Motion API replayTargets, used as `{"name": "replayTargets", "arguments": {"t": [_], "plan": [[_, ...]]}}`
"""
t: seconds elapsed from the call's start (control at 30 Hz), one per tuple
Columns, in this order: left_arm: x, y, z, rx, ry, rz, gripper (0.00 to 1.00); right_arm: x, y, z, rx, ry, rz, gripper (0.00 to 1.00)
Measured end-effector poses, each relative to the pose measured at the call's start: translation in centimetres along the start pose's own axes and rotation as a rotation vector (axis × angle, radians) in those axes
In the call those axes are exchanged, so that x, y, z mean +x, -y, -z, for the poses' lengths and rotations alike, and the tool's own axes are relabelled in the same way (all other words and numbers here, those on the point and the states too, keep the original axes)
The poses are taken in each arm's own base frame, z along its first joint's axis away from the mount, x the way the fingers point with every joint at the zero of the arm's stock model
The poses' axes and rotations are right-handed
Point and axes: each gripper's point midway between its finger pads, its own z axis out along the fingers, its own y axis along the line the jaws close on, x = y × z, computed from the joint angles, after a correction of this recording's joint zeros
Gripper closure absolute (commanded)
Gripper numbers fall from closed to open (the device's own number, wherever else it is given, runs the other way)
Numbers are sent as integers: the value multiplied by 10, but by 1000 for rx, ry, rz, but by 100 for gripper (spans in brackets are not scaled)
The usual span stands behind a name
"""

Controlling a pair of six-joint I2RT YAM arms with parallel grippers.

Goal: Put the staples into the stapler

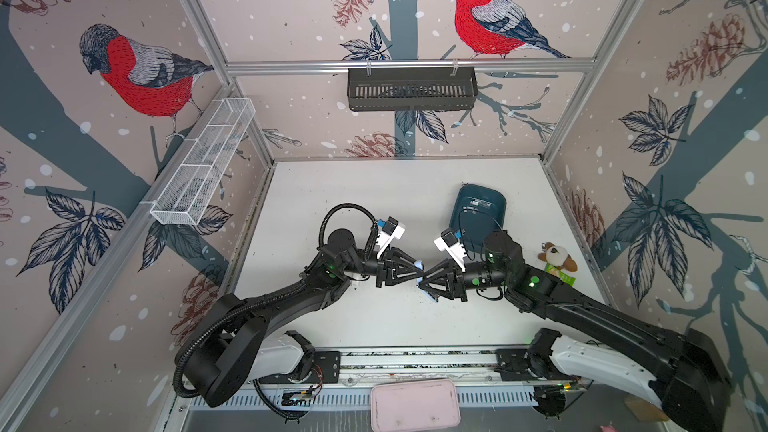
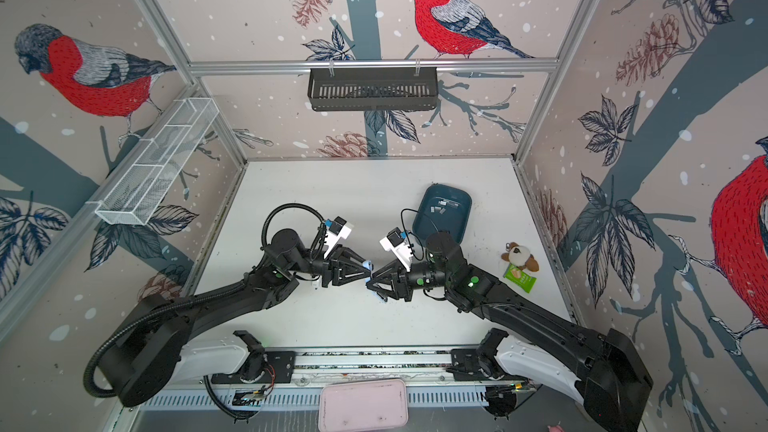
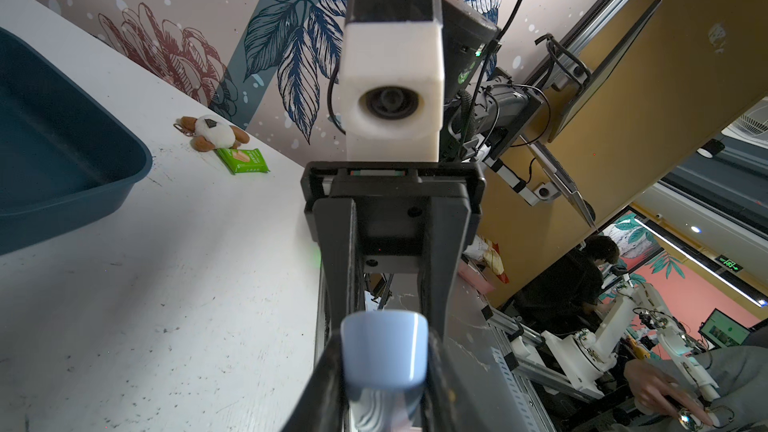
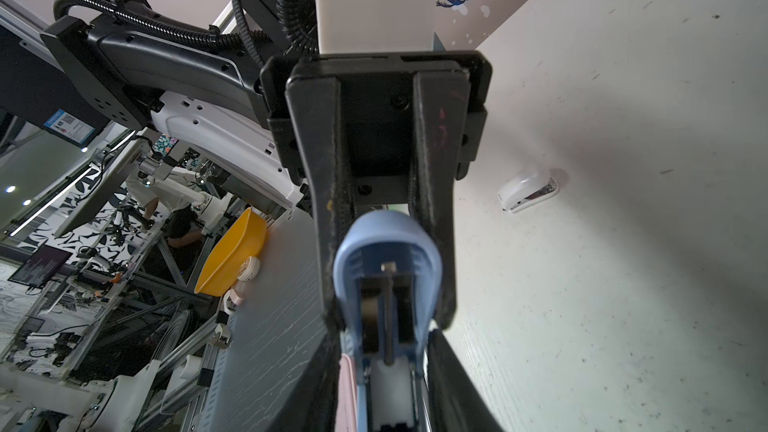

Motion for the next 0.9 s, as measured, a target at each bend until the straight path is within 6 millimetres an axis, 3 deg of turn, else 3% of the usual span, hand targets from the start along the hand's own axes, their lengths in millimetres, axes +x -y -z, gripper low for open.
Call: {"name": "replayTargets", "arguments": {"t": [0.5,0.57,0.63,0.67,0.73,0.77,0.8,0.9], "plan": [[0,2,-1,5,2,7,70,2,-2,-6,-10,-4,6,79],[0,1,-1,3,4,5,63,1,-1,-5,-4,1,6,80],[-2,-1,-1,-11,13,5,49,0,2,-4,16,8,5,81],[-2,-2,-1,-15,13,9,41,0,3,-4,27,11,3,82],[-3,-4,-1,-28,13,17,12,0,10,-4,66,16,-7,83],[-5,-7,-1,-47,20,13,5,1,14,-3,85,17,-11,83],[-6,-8,-1,-58,21,26,1,2,17,-2,106,18,-13,83],[-10,-18,2,-133,44,50,1,4,28,0,166,23,-26,83]]}}
